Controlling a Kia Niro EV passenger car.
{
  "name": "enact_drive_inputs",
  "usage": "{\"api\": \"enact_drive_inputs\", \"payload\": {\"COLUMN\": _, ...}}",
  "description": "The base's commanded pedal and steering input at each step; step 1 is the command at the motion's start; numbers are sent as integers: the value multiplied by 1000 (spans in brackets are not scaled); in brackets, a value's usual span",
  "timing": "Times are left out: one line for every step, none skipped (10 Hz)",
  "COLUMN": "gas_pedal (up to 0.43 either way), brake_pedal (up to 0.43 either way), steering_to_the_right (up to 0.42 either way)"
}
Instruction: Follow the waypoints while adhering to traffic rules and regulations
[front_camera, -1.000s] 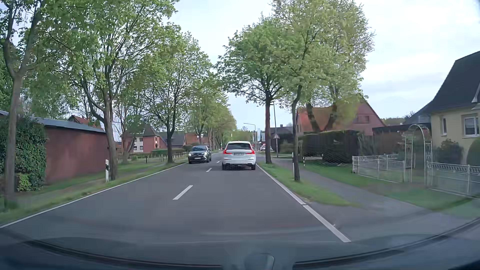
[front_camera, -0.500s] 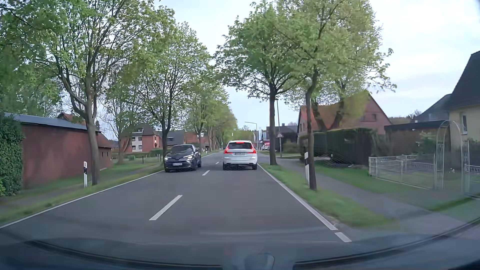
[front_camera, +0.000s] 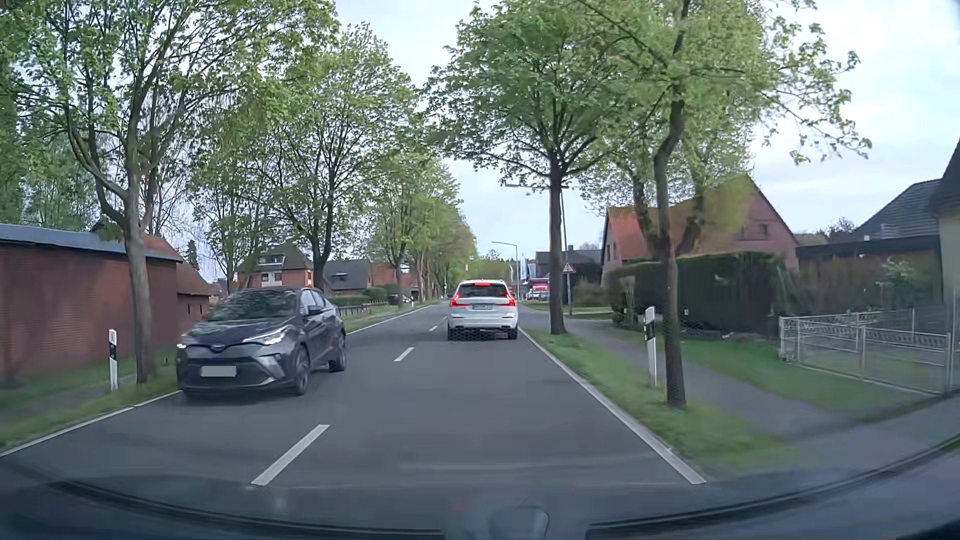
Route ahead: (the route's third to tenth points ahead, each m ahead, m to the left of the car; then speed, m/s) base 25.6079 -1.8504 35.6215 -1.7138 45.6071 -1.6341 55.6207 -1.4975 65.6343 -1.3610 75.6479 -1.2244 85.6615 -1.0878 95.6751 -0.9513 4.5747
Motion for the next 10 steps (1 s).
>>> {"api": "enact_drive_inputs", "payload": {"gas_pedal": 0, "brake_pedal": 0, "steering_to_the_right": -9}}
{"api": "enact_drive_inputs", "payload": {"gas_pedal": 0, "brake_pedal": 0, "steering_to_the_right": -7}}
{"api": "enact_drive_inputs", "payload": {"gas_pedal": 0, "brake_pedal": 0, "steering_to_the_right": -5}}
{"api": "enact_drive_inputs", "payload": {"gas_pedal": 0, "brake_pedal": 0, "steering_to_the_right": -4}}
{"api": "enact_drive_inputs", "payload": {"gas_pedal": 0, "brake_pedal": 0, "steering_to_the_right": -4}}
{"api": "enact_drive_inputs", "payload": {"gas_pedal": 0, "brake_pedal": 12, "steering_to_the_right": -4}}
{"api": "enact_drive_inputs", "payload": {"gas_pedal": 0, "brake_pedal": 12, "steering_to_the_right": -4}}
{"api": "enact_drive_inputs", "payload": {"gas_pedal": 0, "brake_pedal": 12, "steering_to_the_right": -4}}
{"api": "enact_drive_inputs", "payload": {"gas_pedal": 0, "brake_pedal": 12, "steering_to_the_right": -4}}
{"api": "enact_drive_inputs", "payload": {"gas_pedal": 0, "brake_pedal": 12, "steering_to_the_right": -4}}
